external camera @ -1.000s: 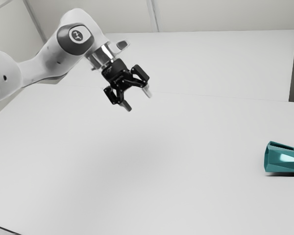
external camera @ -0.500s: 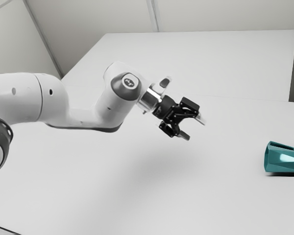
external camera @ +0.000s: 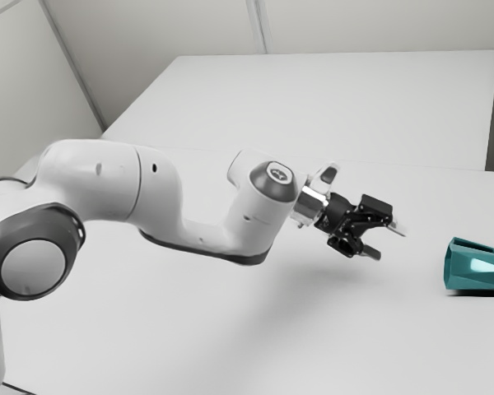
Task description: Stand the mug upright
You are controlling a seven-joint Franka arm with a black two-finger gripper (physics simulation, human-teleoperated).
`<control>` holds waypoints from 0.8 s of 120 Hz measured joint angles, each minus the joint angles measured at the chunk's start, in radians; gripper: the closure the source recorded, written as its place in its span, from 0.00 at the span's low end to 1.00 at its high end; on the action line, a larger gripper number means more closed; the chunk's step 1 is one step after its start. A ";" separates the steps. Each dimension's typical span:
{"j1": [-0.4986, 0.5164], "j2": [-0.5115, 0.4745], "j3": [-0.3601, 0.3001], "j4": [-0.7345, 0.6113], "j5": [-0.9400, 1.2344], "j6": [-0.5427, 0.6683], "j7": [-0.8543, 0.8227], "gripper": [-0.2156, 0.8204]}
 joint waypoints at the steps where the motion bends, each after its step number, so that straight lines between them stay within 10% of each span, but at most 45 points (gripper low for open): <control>1: -0.002 0.006 0.000 0.006 -0.003 0.001 0.003 0.21; 96: -0.151 0.310 -0.003 0.369 -0.128 0.005 0.146 0.21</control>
